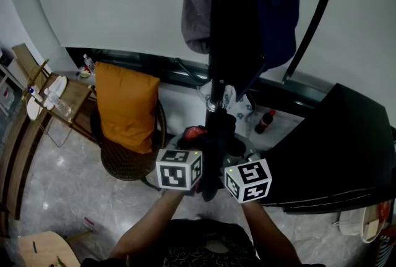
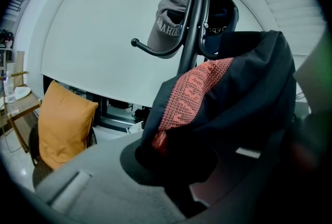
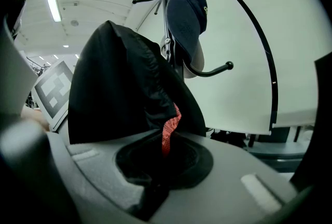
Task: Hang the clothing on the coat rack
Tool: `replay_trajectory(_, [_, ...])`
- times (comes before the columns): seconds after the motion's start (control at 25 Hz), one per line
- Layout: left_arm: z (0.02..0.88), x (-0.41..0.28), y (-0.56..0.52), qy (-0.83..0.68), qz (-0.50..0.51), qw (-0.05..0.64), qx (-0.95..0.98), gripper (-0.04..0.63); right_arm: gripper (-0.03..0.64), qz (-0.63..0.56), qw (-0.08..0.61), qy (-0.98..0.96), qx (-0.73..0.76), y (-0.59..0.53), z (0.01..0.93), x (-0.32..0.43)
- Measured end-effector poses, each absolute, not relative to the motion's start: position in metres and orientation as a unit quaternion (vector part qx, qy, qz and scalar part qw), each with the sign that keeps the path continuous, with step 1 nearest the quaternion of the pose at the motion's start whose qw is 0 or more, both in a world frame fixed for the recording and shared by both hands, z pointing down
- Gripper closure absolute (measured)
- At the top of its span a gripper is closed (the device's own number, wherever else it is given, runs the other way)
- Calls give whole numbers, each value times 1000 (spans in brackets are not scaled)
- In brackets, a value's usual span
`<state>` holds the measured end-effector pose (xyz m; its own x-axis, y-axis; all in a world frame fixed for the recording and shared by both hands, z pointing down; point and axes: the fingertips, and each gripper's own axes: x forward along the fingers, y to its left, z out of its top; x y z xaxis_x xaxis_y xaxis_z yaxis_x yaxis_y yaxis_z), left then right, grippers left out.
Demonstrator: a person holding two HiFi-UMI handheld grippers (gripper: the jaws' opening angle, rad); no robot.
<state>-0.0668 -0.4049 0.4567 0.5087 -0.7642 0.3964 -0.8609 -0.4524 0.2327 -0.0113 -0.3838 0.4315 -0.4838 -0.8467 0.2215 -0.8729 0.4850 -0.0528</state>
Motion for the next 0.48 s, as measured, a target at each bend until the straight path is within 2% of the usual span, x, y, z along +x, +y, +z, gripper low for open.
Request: replay_trajectory(0.48, [463,-66,-395,-482,122,209,842,577,600,86,88,-858,499,-375,439,-11])
